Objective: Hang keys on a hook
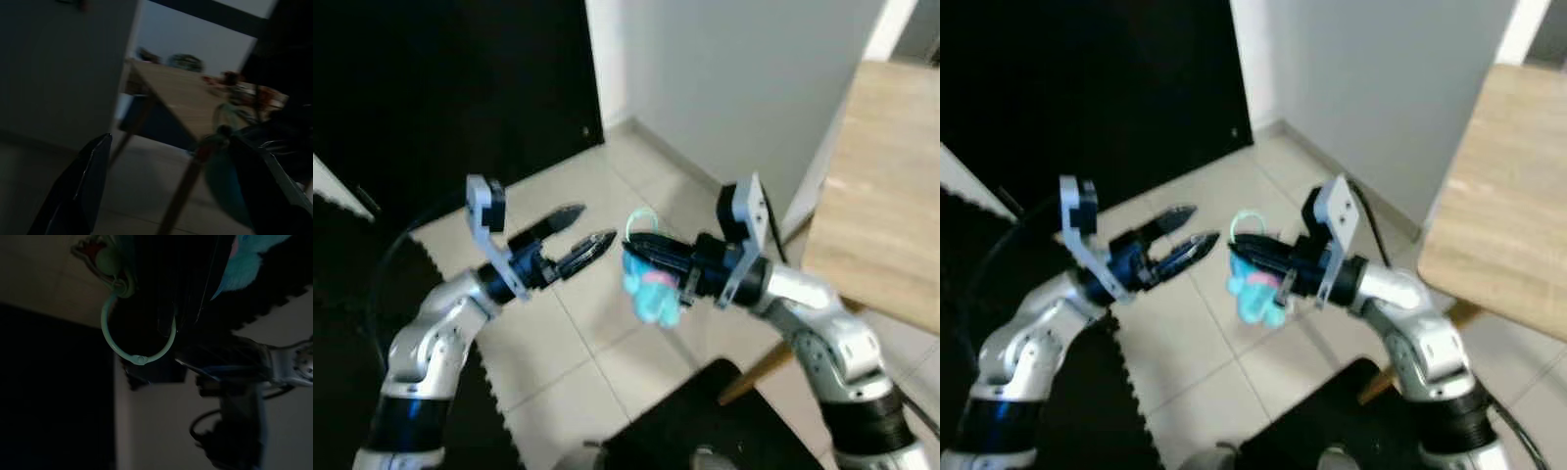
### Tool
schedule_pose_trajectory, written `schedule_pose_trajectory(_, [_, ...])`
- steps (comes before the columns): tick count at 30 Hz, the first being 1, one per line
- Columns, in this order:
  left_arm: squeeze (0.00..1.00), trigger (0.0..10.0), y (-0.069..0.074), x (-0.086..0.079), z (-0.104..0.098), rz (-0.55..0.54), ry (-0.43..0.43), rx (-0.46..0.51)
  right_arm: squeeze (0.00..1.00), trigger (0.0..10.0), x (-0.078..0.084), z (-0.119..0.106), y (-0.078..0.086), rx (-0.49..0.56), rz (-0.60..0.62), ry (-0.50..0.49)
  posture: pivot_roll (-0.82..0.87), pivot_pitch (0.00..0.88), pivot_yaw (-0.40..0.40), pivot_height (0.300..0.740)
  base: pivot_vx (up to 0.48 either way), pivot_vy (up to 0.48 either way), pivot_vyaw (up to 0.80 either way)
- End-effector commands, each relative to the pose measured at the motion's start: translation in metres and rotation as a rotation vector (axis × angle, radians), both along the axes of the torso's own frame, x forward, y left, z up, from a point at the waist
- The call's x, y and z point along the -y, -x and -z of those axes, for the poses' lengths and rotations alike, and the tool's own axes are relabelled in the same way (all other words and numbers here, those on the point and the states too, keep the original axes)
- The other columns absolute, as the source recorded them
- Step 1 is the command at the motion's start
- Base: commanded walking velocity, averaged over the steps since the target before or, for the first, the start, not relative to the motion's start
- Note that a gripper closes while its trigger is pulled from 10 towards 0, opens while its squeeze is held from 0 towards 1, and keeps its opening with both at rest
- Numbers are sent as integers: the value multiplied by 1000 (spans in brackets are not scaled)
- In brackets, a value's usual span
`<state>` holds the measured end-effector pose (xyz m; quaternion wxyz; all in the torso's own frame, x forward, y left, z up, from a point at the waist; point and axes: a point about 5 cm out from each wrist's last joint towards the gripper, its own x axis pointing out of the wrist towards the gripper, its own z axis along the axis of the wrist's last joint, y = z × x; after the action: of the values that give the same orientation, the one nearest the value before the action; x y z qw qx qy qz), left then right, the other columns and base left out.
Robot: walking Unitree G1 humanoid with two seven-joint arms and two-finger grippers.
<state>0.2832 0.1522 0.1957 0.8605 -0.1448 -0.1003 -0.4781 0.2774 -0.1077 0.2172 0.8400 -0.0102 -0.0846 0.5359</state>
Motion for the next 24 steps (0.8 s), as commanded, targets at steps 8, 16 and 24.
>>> schedule_pose_trajectory(8, [0,10000,-4,-3,10,-50,-13,-12,0,10000,3,14,-7,-7,47,41,-96,56,96,740,0,0,630])
schedule_pose_trajectory(16, [0,10000,-8,4,13,-50,-3,-3,0,10000,5,23,-19,-16,116,58,-90,3,84,740,0,0,0])
schedule_pose_trajectory(24, [0,10000,-11,16,16,-33,1,2,0,10000,-1,33,-25,-16,136,63,-87,0,66,740,0,0,0])
